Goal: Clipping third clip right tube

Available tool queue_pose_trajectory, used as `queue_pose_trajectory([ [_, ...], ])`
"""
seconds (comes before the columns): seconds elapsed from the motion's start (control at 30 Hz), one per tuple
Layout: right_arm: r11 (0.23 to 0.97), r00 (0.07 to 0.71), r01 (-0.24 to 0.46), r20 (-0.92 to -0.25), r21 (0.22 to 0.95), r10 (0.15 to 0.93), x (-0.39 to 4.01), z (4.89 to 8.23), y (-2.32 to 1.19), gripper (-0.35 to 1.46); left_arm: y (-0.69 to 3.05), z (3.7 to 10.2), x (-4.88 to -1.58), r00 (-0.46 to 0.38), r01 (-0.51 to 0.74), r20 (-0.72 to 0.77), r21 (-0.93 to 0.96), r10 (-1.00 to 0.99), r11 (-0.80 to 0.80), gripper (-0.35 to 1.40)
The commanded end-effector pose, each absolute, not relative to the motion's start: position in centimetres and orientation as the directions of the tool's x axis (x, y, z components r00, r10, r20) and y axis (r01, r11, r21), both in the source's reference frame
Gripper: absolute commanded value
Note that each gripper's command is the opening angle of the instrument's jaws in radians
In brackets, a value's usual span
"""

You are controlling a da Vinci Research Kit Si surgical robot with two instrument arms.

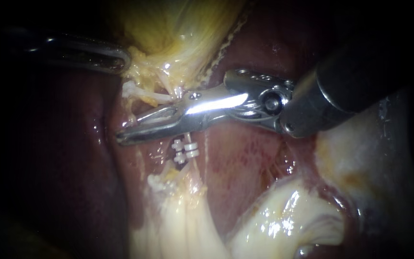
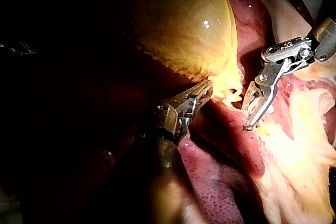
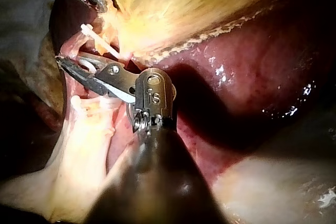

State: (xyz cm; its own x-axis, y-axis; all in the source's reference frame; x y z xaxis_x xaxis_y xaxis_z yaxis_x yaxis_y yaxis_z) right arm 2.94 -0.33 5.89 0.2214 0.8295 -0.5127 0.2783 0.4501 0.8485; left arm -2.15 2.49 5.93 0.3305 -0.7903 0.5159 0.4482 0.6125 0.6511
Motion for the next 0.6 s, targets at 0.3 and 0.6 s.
queue_pose_trajectory([
  [0.3, 0.462, 0.185, 0.205, -0.498, 0.863, 0.847, 3.04, 6.0, -0.35, 0.45, 2.49, 5.93, -2.14, 0.331, 0.448, 0.516, 0.651, -0.79, 0.613, -0.35],
  [0.6, 0.607, 0.284, 0.0, -0.582, 0.794, 0.762, 2.9, 6.09, -0.33, 0.5, 2.48, 5.93, -2.13, 0.331, 0.448, 0.516, 0.651, -0.79, 0.613, -0.35],
])
